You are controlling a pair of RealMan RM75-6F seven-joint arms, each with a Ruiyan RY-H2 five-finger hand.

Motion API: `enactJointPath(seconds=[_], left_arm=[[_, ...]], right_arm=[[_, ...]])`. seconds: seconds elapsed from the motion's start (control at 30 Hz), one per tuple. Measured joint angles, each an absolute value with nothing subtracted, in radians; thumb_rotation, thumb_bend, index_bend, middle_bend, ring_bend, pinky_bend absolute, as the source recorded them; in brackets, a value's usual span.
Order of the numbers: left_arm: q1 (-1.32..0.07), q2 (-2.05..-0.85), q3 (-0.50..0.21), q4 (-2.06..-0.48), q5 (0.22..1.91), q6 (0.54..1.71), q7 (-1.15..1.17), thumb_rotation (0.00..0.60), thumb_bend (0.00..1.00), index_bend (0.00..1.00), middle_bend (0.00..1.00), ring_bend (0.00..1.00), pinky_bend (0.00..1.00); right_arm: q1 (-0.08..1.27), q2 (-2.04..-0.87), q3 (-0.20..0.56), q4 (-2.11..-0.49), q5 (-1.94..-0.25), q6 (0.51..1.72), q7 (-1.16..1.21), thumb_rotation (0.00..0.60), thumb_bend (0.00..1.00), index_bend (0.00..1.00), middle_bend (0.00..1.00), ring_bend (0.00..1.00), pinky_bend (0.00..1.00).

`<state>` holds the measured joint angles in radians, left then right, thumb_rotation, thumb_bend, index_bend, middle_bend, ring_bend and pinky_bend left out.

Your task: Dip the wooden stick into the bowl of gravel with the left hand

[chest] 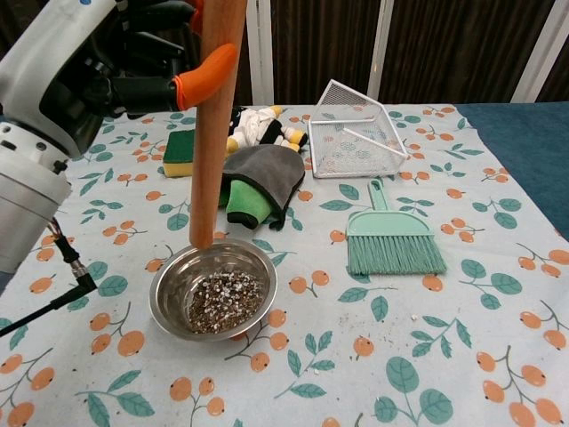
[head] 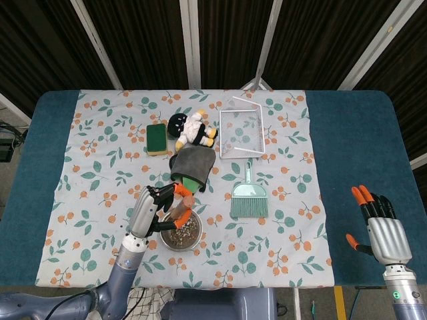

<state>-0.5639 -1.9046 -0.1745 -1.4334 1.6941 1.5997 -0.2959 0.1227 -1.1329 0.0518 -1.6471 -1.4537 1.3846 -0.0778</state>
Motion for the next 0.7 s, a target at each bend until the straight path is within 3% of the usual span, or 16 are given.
enactJointPath(seconds=[0.7], left_arm=[[-0.555, -2.030, -0.144, -1.228, 1.718, 1.669, -0.480, 0.600, 0.90, 0.55, 0.63, 0.86, 0.96]], right_arm=[[0.121, -1.131, 0.052, -1.649, -1.451, 1.384, -0.068, 0.600, 0.27, 0.00, 0.00, 0.00, 0.00]])
